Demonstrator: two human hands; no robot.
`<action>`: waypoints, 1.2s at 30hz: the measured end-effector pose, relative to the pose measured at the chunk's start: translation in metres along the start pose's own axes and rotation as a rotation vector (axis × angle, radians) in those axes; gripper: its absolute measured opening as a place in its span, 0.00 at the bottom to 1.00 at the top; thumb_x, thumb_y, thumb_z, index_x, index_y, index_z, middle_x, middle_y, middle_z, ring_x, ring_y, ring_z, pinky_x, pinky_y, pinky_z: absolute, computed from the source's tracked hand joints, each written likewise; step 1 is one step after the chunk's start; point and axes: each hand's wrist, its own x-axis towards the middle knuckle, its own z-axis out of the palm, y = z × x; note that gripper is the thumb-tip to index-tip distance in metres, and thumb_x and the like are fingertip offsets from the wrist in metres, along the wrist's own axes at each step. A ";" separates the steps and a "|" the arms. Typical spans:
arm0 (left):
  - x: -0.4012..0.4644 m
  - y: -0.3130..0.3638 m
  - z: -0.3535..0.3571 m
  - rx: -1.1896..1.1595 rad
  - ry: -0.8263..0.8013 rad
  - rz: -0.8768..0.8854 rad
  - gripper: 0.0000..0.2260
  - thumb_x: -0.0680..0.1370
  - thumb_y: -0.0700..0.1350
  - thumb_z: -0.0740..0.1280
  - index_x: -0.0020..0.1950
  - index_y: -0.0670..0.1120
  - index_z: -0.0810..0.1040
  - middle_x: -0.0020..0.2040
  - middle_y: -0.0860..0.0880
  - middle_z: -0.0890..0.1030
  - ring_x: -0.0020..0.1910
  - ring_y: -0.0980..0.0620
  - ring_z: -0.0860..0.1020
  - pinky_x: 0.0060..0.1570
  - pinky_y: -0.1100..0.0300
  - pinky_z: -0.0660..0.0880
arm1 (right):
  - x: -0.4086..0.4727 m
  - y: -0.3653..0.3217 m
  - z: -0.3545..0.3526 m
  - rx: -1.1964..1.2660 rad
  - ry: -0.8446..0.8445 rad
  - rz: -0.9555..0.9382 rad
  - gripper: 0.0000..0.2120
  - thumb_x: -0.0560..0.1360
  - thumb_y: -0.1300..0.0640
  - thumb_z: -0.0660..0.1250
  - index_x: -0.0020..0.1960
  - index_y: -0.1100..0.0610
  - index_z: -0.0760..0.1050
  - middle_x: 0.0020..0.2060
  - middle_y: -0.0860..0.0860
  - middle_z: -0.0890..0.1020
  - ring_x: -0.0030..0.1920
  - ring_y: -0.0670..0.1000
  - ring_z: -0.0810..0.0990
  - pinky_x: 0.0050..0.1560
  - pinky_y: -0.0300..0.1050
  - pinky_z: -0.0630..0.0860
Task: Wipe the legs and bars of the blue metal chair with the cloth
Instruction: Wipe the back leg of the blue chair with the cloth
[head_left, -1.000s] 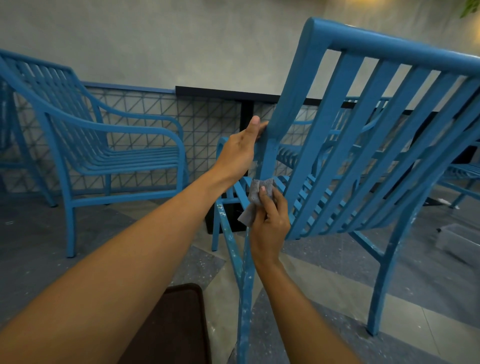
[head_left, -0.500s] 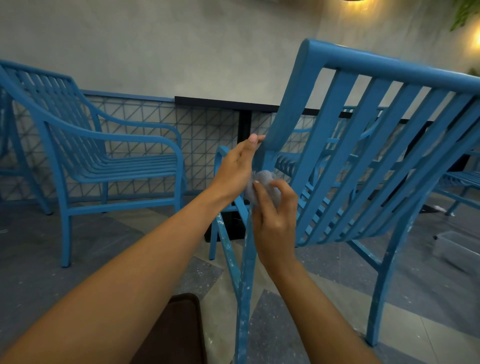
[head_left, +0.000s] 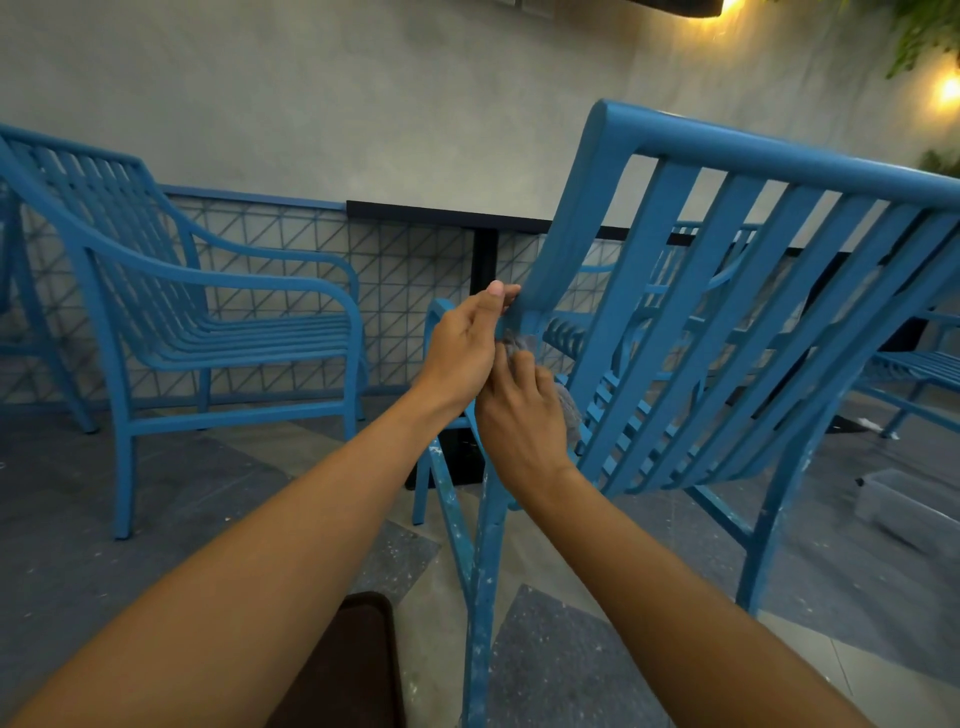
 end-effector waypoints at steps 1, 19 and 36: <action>0.000 -0.001 0.000 0.003 0.002 0.003 0.18 0.82 0.51 0.51 0.61 0.46 0.76 0.57 0.52 0.78 0.59 0.59 0.75 0.54 0.76 0.69 | -0.001 -0.001 0.000 -0.012 -0.027 -0.021 0.11 0.66 0.57 0.64 0.46 0.56 0.81 0.43 0.50 0.79 0.45 0.52 0.64 0.41 0.41 0.70; -0.003 -0.003 0.000 0.034 -0.020 -0.004 0.20 0.82 0.53 0.50 0.66 0.45 0.73 0.63 0.50 0.76 0.64 0.57 0.72 0.65 0.64 0.66 | -0.037 0.005 -0.016 0.230 -0.101 -0.106 0.05 0.61 0.60 0.73 0.37 0.56 0.81 0.37 0.51 0.79 0.48 0.55 0.71 0.39 0.46 0.73; -0.007 -0.003 0.000 0.024 0.016 -0.023 0.19 0.82 0.51 0.50 0.64 0.46 0.74 0.61 0.52 0.77 0.62 0.57 0.73 0.64 0.63 0.67 | -0.040 0.009 -0.022 1.174 0.272 1.061 0.15 0.76 0.58 0.66 0.61 0.58 0.76 0.57 0.51 0.81 0.57 0.43 0.78 0.59 0.41 0.75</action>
